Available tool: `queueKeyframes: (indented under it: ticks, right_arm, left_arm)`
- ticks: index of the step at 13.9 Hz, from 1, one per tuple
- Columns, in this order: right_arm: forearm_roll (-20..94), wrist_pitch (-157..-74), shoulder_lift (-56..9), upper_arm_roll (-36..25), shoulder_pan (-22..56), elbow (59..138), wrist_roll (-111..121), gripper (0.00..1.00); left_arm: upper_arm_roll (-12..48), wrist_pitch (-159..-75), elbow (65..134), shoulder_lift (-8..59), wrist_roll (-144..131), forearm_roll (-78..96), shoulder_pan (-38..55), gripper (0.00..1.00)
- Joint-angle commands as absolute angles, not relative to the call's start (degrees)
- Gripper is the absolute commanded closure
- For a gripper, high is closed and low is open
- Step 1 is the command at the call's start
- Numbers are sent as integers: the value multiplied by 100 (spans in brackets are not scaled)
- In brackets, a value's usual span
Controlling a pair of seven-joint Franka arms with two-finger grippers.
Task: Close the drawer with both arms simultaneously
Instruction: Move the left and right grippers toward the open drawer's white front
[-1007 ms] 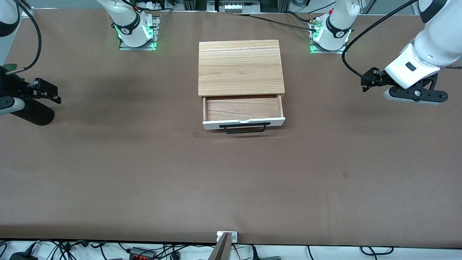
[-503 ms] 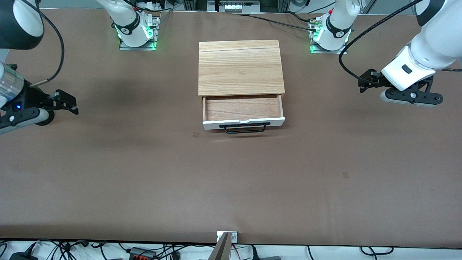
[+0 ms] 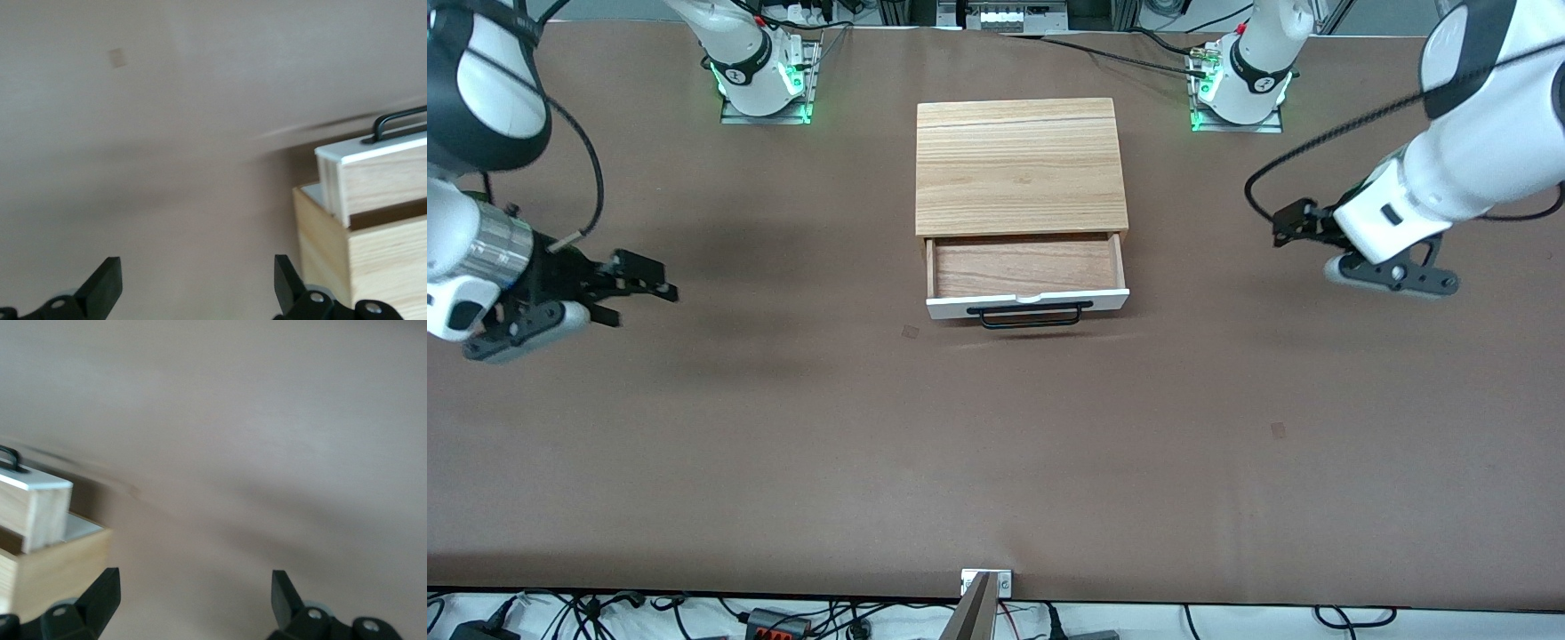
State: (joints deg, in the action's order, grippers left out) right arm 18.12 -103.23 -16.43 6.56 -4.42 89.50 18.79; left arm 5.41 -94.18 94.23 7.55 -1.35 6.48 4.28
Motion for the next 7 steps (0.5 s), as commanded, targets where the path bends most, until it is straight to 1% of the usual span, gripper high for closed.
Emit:
queueKeyframes:
  ticks: [1, 5, 7]
  right_arm:
    - [2241, -10449, -2003, 659, -440, 8780, 1960, 0]
    - [2425, -11143, -2372, 677, -28, 8780, 1899, 0]
    - [2907, -11573, -2627, 677, 324, 8789, 1854, 0]
  left_arm:
    - [536, -9929, 9308, 1159, -26, 1010, 448, 0]
    - [536, -10931, 9325, 1730, -26, 1975, 474, 0]
    - [562, -11537, 9325, 1985, -26, 2249, 623, 0]
